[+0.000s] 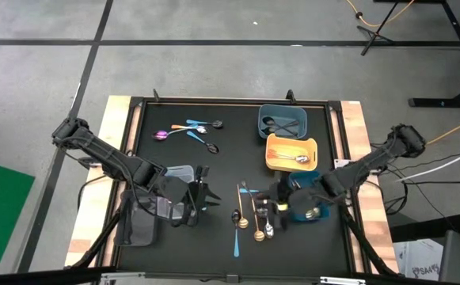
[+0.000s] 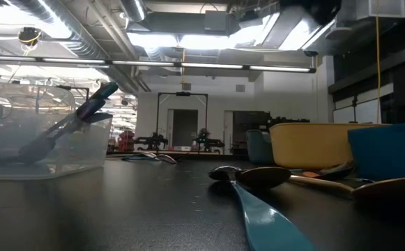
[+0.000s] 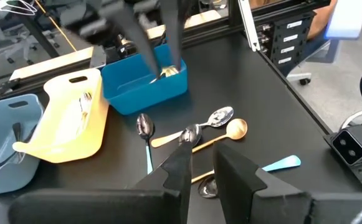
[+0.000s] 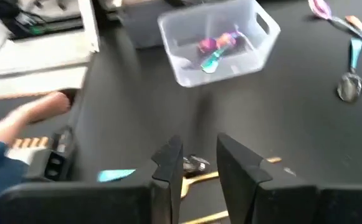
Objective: Sort silverware by color (type)
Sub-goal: Put the light blue spoon into the black bin
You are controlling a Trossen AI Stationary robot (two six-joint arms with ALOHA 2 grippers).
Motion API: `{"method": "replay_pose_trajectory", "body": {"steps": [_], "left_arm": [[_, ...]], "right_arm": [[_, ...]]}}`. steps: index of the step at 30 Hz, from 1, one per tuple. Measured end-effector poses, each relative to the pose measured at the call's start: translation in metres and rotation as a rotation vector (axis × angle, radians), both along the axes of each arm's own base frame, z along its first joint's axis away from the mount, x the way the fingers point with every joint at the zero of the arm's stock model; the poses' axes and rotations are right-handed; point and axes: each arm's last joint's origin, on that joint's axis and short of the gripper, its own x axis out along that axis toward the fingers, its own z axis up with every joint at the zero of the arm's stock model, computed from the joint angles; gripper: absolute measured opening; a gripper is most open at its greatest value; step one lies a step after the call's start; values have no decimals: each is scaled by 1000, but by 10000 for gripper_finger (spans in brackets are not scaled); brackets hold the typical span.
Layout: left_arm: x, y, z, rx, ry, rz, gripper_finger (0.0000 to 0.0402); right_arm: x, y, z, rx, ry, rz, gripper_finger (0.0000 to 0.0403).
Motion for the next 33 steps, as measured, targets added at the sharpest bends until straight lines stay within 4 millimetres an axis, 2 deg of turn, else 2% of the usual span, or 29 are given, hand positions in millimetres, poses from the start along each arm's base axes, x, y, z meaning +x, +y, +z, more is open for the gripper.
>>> {"method": "replay_pose_trajectory", "body": {"steps": [9, 14, 22, 33], "left_arm": [[0, 0, 0, 1, 0, 0, 59], [0, 0, 0, 1, 2, 0, 59], [0, 0, 0, 2, 3, 0, 59], [0, 0, 0, 2, 3, 0, 59]], "right_arm": [[14, -49, -35, -78, 307, -120, 85], [21, -66, -48, -90, 402, -123, 85], [32, -72, -70, -94, 507, -26, 85], [37, -71, -97, -125, 621, -22, 85]]}}
